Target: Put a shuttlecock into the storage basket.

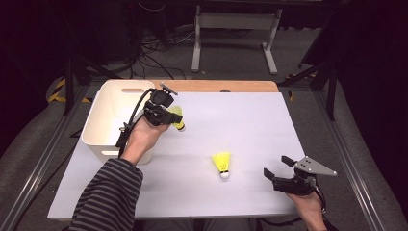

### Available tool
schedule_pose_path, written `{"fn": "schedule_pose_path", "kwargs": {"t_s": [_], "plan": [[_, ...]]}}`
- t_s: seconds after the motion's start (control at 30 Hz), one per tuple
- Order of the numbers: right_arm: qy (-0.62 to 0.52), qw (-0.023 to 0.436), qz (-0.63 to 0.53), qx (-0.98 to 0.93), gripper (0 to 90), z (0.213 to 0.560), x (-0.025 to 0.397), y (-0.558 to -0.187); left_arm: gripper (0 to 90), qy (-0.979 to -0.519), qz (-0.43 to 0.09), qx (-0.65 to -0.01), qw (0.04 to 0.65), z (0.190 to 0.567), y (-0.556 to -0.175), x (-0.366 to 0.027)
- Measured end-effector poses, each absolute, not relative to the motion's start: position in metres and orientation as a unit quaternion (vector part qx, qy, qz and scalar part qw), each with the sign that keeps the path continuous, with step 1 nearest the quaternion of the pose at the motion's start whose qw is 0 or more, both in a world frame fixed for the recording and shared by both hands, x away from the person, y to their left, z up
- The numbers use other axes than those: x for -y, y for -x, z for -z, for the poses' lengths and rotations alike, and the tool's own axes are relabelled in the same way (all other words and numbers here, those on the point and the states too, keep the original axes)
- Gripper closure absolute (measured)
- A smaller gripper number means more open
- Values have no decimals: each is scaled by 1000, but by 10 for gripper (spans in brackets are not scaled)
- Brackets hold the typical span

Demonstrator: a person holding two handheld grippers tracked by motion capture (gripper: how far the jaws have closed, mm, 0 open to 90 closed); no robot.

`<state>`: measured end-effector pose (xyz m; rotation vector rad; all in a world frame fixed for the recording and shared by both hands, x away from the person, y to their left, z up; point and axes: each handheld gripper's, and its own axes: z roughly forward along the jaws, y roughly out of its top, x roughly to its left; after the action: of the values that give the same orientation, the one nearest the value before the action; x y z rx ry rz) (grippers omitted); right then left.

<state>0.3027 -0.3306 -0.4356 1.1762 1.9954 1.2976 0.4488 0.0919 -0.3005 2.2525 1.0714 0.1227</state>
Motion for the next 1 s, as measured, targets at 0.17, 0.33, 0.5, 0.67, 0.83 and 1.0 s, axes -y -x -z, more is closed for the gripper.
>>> {"fn": "schedule_pose_path", "kwargs": {"t_s": [0.17,0.33,0.5,0.67,0.83,1.0], "plan": [[-430,241,-474,-729,120,436,331,-303,894,-854,-46,-409,318,299,-449,-94],[-433,239,-473,-729,120,436,330,-303,894,-853,-51,-410,317,297,-448,-97],[-432,240,-473,-729,120,436,330,-303,894,-852,-50,-412,320,296,-448,-99],[-431,240,-474,-729,120,436,331,-303,894,-850,-50,-412,323,294,-447,-99],[-430,241,-474,-729,120,436,331,-303,894,-849,-53,-414,325,292,-447,-102],[-431,242,-474,-729,119,436,331,-303,894,-847,-53,-417,326,291,-447,-106]]}}
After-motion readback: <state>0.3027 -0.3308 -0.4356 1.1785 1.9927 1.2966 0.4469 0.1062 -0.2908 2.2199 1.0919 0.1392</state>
